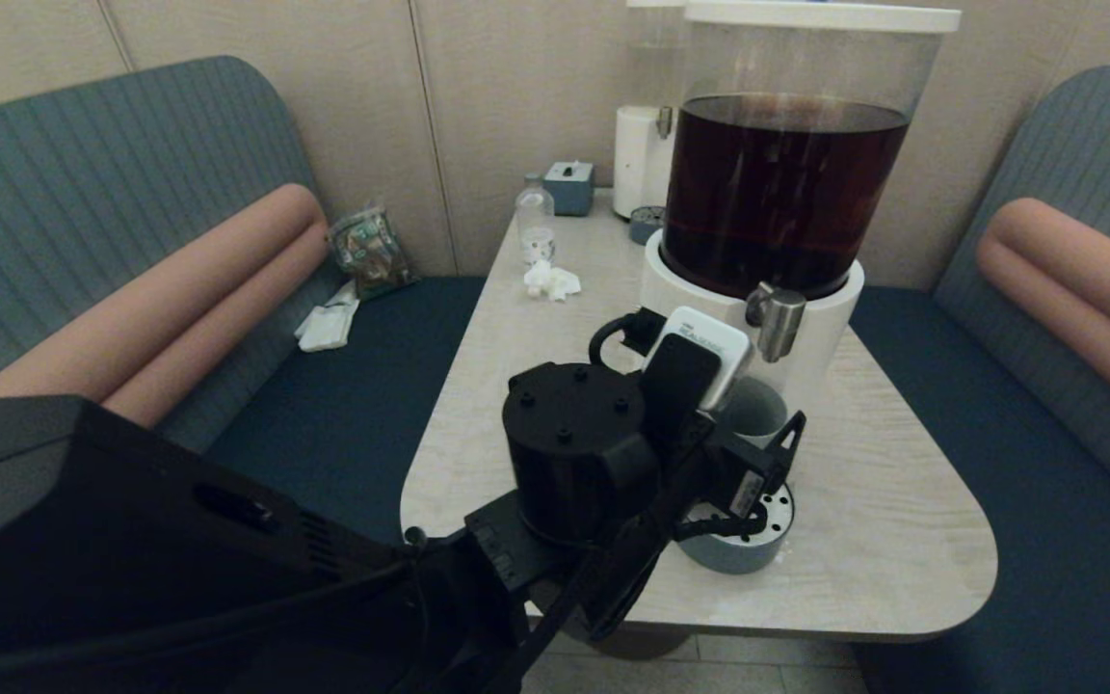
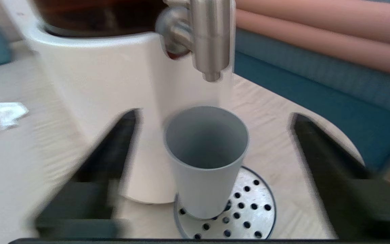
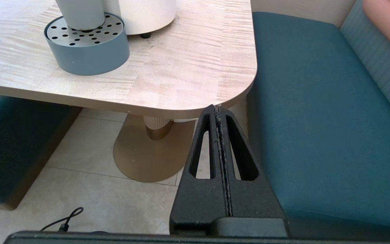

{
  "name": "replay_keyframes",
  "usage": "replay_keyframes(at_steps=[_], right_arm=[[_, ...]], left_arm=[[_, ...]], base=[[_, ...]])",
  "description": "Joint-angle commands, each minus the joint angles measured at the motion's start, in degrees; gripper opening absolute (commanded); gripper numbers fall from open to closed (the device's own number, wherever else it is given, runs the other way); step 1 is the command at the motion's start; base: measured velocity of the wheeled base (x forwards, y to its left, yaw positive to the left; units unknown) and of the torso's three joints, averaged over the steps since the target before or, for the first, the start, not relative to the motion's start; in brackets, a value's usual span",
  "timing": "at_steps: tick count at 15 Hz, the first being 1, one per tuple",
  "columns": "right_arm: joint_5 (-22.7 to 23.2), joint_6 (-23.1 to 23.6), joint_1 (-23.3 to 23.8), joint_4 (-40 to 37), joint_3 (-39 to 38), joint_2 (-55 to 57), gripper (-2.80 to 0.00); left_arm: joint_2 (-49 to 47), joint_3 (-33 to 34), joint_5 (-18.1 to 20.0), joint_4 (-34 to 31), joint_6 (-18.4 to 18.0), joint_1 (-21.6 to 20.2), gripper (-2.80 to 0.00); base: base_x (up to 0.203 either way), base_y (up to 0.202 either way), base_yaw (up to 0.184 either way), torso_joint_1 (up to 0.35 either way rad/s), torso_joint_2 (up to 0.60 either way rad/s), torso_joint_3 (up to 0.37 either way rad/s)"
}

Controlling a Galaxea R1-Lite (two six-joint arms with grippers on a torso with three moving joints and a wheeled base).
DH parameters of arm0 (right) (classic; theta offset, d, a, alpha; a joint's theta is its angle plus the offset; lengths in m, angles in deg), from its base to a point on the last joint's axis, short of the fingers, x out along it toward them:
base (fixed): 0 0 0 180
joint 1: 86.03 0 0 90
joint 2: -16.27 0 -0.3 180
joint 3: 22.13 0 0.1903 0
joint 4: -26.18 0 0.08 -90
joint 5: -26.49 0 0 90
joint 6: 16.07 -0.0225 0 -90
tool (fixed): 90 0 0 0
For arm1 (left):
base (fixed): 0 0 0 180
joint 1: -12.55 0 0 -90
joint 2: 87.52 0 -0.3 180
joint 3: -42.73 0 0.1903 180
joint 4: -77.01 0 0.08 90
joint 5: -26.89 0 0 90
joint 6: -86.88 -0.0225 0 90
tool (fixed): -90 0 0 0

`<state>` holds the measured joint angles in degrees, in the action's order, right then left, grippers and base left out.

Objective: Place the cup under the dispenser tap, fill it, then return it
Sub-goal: Turn on the faucet

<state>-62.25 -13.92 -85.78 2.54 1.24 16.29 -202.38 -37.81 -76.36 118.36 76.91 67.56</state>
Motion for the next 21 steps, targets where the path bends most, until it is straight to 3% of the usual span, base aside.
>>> replay_keyframes(at_steps=[1, 6, 10, 15, 21], right_arm=[[-0.01, 0.04, 0.02, 0.00, 0.00, -0.02, -2.80], [-0.02, 0.04, 0.02, 0.00, 0.00, -0.02, -2.80], [-0.03, 0.04, 0.02, 0.00, 0.00, -0.02, -2.80], [0.06, -0.02, 0.02, 0.03, 0.00, -0.02, -2.80], [-0.03, 0.04, 0.02, 0.00, 0.00, -0.02, -2.80]], left_arm=[[4.59, 1.48, -0.51, 0.21, 0.07, 0.56, -2.80], [16.40, 8.36, -4.34, -1.17, -0.28, 2.09, -2.80], [30.89, 15.12, -9.04, -2.16, -1.49, -1.17, -2.80], [47.47, 22.04, -12.20, -9.18, -2.28, -15.03, -2.80], [65.07, 27.62, -17.03, -23.15, -2.57, -32.90, -2.80]], base=[[0.000, 0.000, 0.000, 0.000, 0.00, 0.000], [0.000, 0.000, 0.000, 0.000, 0.00, 0.000], [0.000, 0.000, 0.000, 0.000, 0.00, 0.000], [0.000, 0.000, 0.000, 0.000, 0.00, 0.000], [0.000, 0.000, 0.000, 0.000, 0.00, 0.000]])
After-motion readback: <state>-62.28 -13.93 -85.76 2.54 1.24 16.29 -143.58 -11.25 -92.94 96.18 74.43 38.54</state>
